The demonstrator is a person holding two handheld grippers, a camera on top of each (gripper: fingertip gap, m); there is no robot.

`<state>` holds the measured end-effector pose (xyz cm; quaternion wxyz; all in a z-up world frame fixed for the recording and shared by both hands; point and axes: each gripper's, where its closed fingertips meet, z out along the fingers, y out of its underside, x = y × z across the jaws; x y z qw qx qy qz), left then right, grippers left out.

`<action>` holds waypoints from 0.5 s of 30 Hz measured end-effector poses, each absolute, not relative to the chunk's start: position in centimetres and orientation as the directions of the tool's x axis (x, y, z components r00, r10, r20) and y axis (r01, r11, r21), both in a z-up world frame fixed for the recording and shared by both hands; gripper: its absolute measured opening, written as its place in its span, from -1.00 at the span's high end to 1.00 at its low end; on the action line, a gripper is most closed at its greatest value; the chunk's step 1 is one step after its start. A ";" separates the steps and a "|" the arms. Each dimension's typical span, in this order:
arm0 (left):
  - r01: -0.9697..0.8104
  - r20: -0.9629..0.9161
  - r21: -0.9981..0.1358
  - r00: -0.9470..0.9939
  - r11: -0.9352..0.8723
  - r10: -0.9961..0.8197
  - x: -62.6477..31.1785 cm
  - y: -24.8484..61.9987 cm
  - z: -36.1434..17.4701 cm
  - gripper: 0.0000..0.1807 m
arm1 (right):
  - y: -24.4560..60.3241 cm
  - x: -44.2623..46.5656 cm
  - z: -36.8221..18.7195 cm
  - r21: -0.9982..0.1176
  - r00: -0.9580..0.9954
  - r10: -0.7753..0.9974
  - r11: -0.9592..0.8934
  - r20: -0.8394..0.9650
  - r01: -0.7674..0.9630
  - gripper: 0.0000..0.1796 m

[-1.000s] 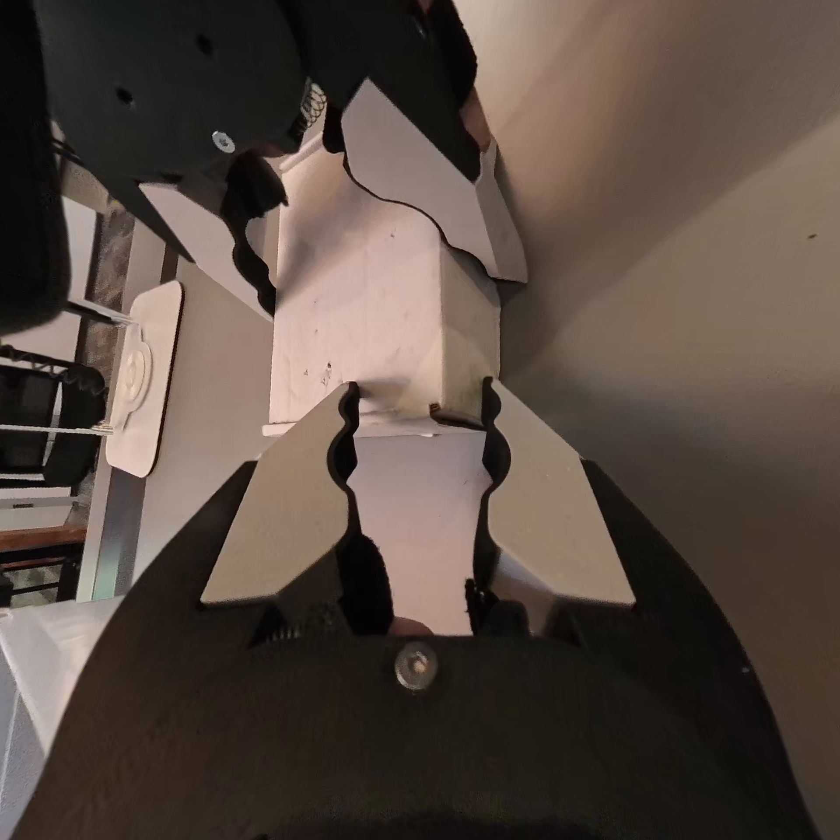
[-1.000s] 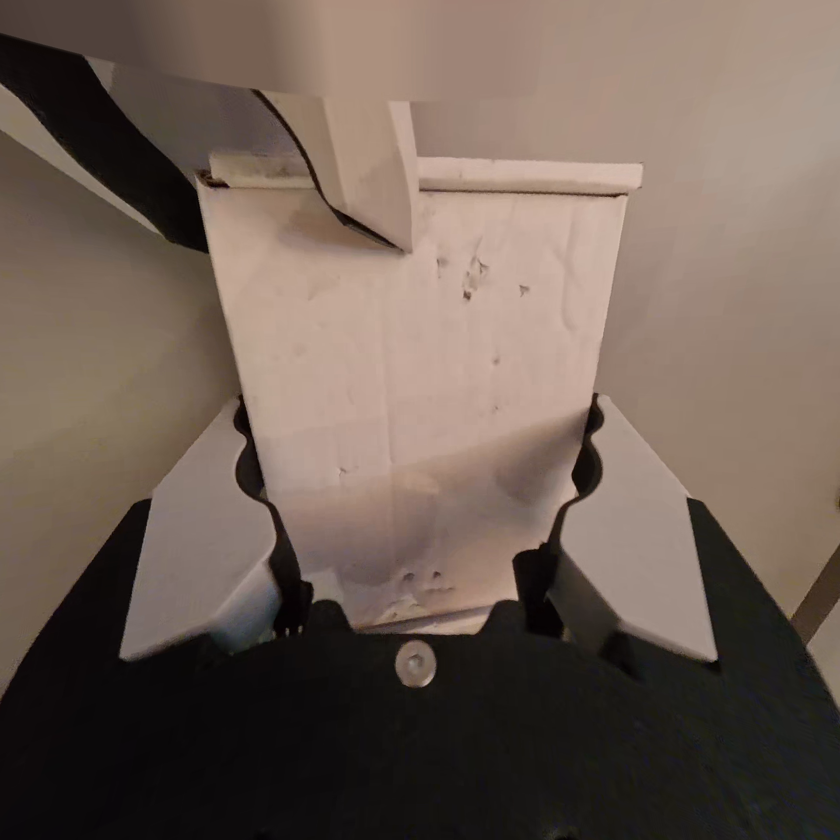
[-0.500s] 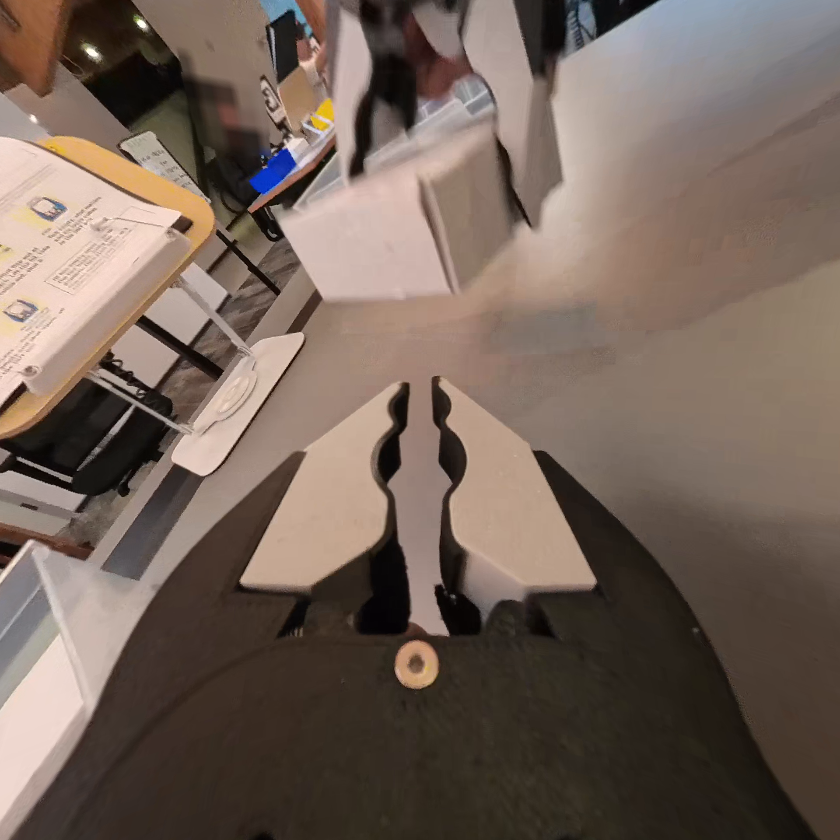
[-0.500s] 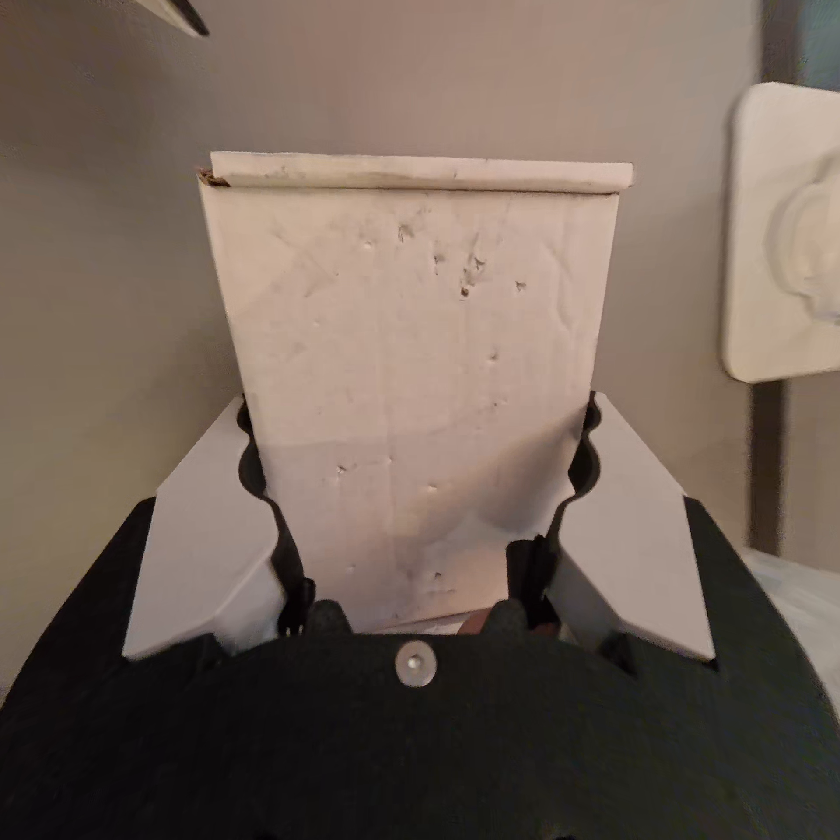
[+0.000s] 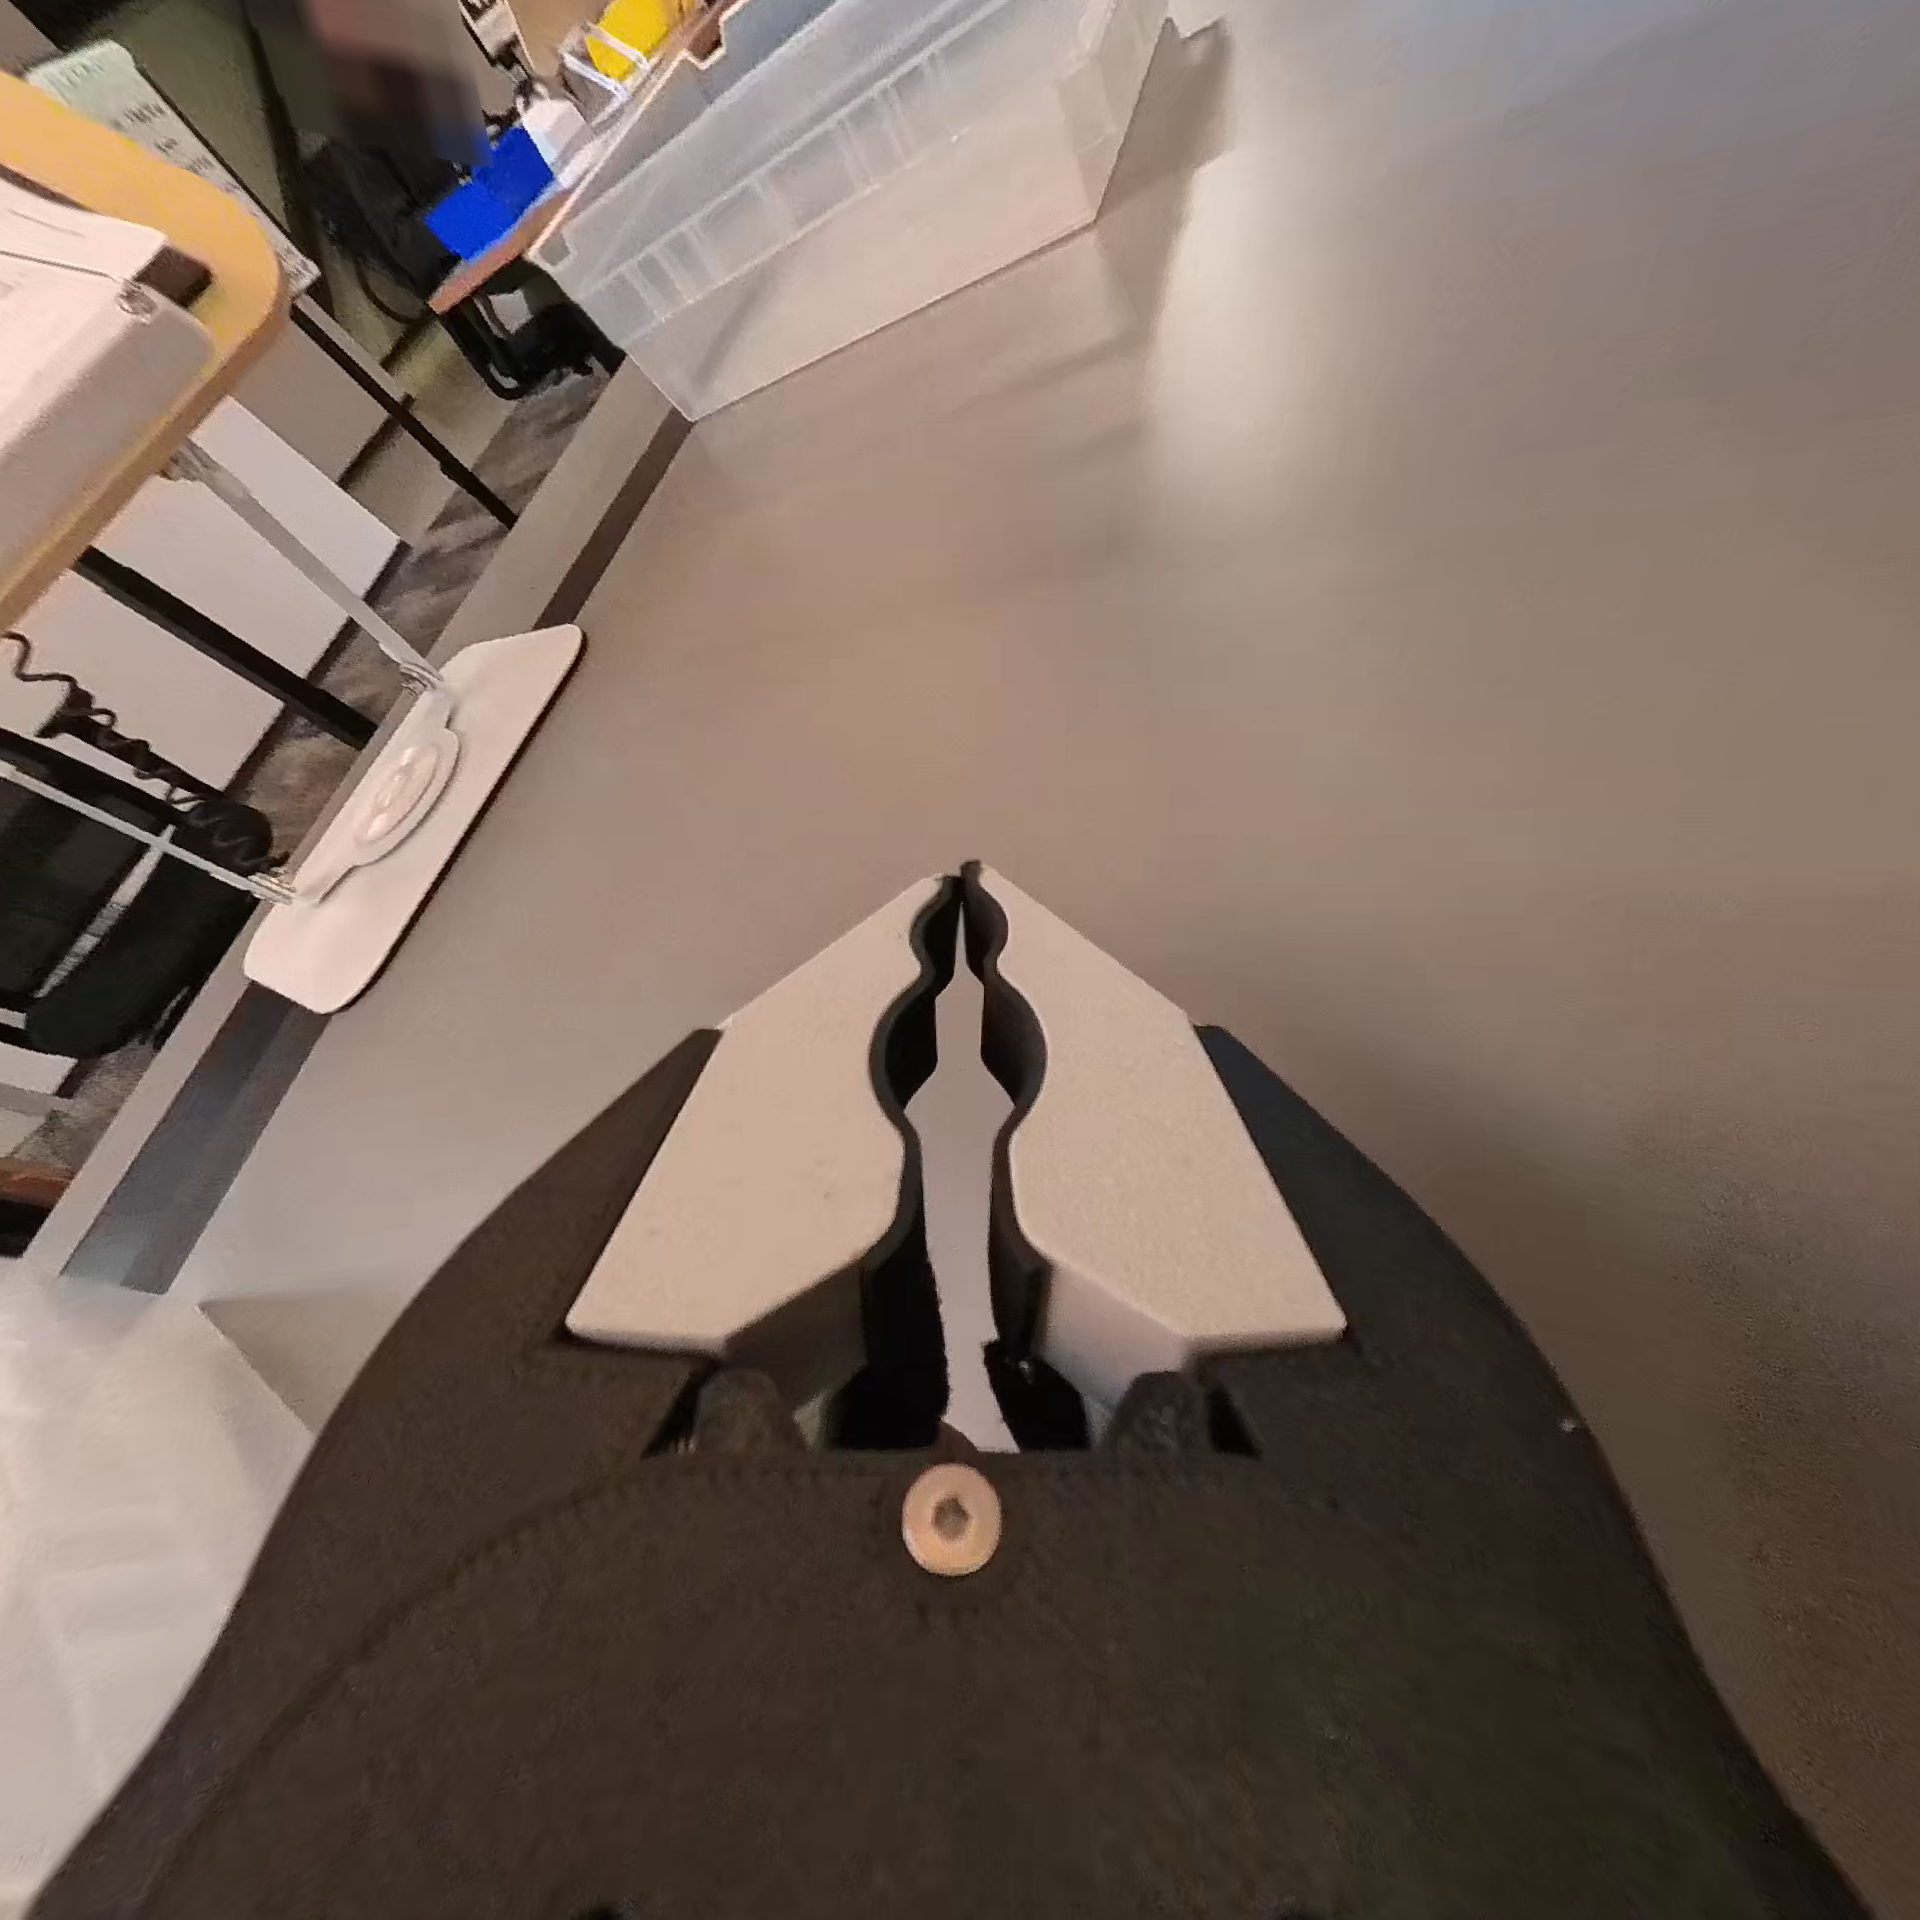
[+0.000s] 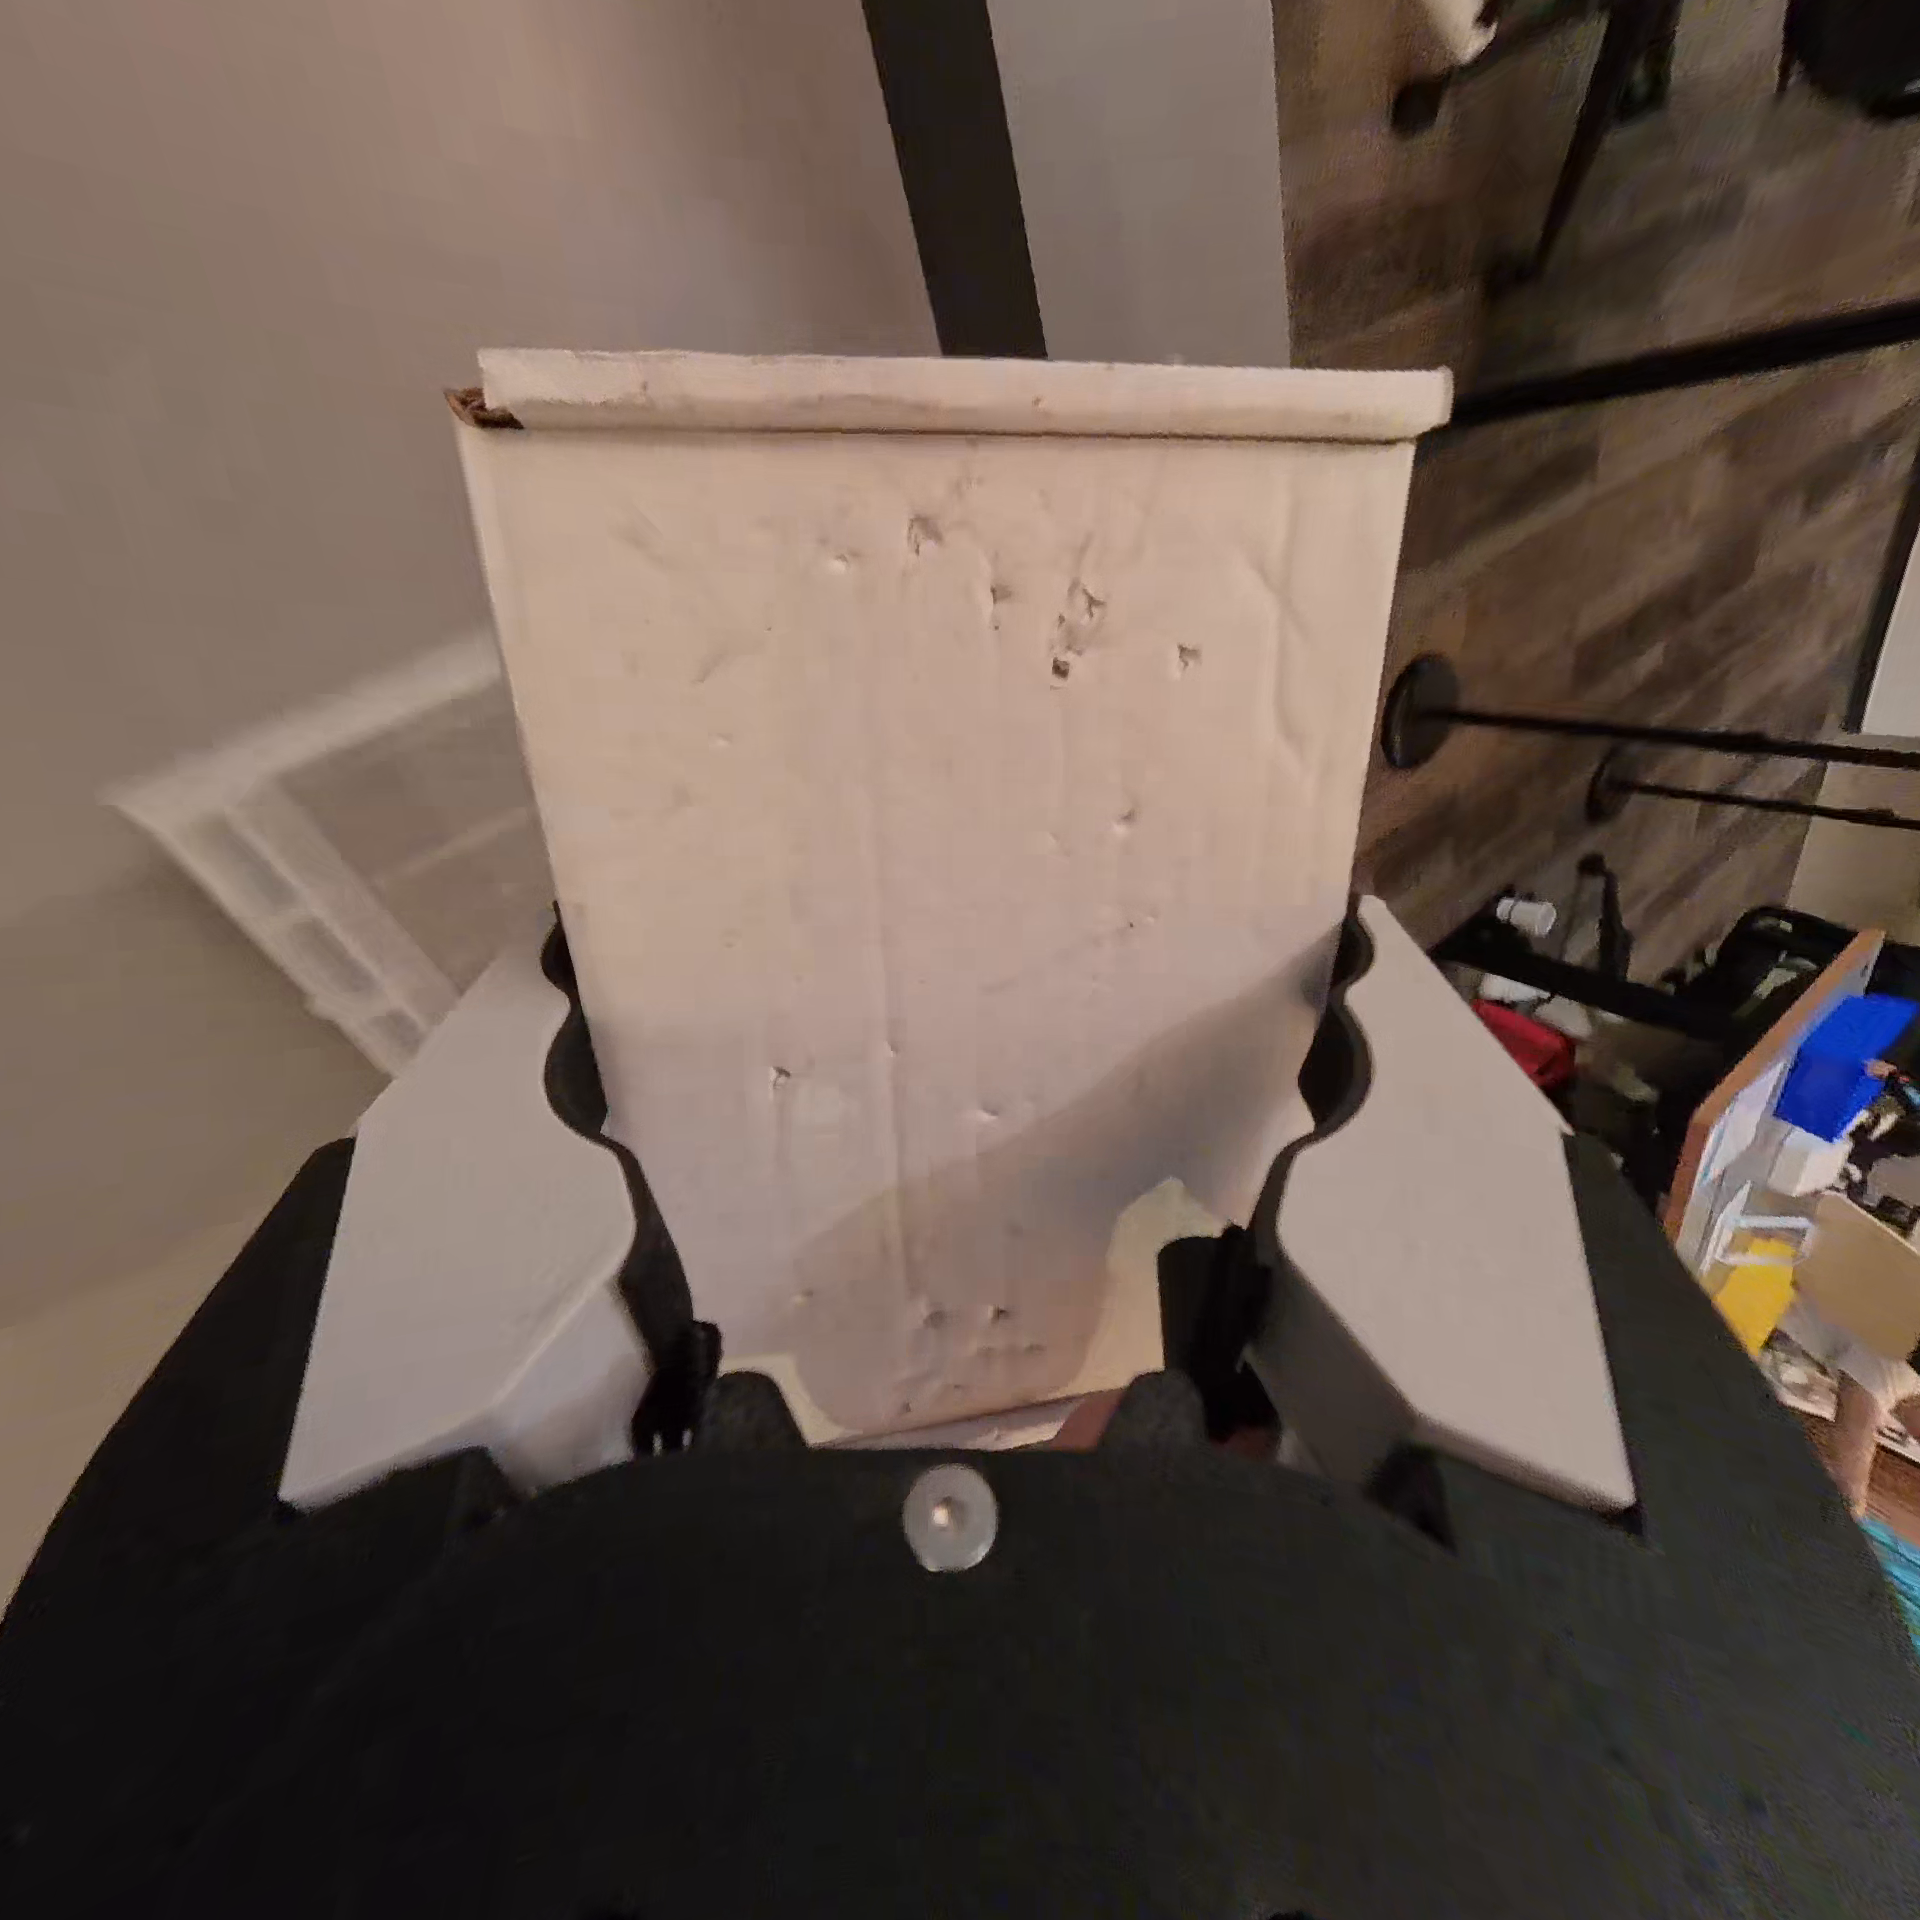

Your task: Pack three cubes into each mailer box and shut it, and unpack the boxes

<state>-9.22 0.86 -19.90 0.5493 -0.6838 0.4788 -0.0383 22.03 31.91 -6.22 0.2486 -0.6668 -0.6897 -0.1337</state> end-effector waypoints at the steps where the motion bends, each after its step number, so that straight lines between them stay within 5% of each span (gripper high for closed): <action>1: -0.616 -0.471 -0.786 0.539 0.056 -0.698 -9.3 1.0 -20.0 1.00 | 33.0 22.7 -6.9 -0.127 0.001 0.860 0.074 0.510 0.989 -0.52; 8: -0.628 -0.482 -0.775 0.508 0.076 -0.714 -8.9 1.1 -20.3 1.00 | 37.1 24.2 -14.5 0.103 -0.157 0.911 0.127 0.381 0.987 -0.52; 15: -0.634 -0.473 -0.770 0.487 0.076 -0.734 -8.7 1.0 -20.6 1.00 | 39.1 22.6 -20.0 0.164 -0.262 0.920 0.222 0.291 0.961 -0.52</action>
